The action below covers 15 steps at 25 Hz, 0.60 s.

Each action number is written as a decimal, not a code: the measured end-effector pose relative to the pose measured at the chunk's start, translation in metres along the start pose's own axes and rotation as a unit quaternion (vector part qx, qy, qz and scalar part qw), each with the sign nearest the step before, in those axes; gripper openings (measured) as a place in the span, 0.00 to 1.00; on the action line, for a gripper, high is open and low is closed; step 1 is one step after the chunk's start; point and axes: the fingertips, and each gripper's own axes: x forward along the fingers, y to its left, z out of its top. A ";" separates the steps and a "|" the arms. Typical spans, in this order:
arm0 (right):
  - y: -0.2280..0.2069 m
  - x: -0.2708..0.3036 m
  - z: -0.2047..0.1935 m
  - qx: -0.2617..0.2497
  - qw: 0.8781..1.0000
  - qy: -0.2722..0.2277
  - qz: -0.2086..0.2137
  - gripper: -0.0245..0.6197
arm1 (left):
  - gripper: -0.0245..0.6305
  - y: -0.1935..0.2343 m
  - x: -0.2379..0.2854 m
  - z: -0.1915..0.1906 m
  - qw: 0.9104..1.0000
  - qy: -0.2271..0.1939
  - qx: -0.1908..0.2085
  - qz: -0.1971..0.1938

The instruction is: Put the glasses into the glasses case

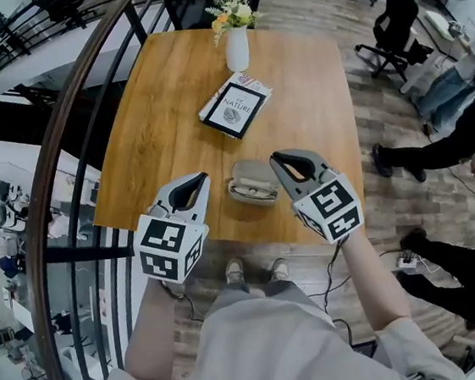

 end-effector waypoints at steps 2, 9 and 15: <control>-0.002 -0.018 0.025 0.004 0.999 -0.032 -0.007 0.10 | 0.06 -0.005 -0.002 0.019 1.000 -0.016 0.015 0.001; -0.013 -0.085 0.101 0.009 0.990 -0.136 -0.031 0.08 | 0.06 -0.025 -0.029 0.098 0.994 -0.087 0.067 0.000; -0.025 -0.139 0.140 0.008 0.978 -0.194 -0.071 0.08 | 0.06 -0.042 -0.056 0.151 0.984 -0.149 0.099 0.000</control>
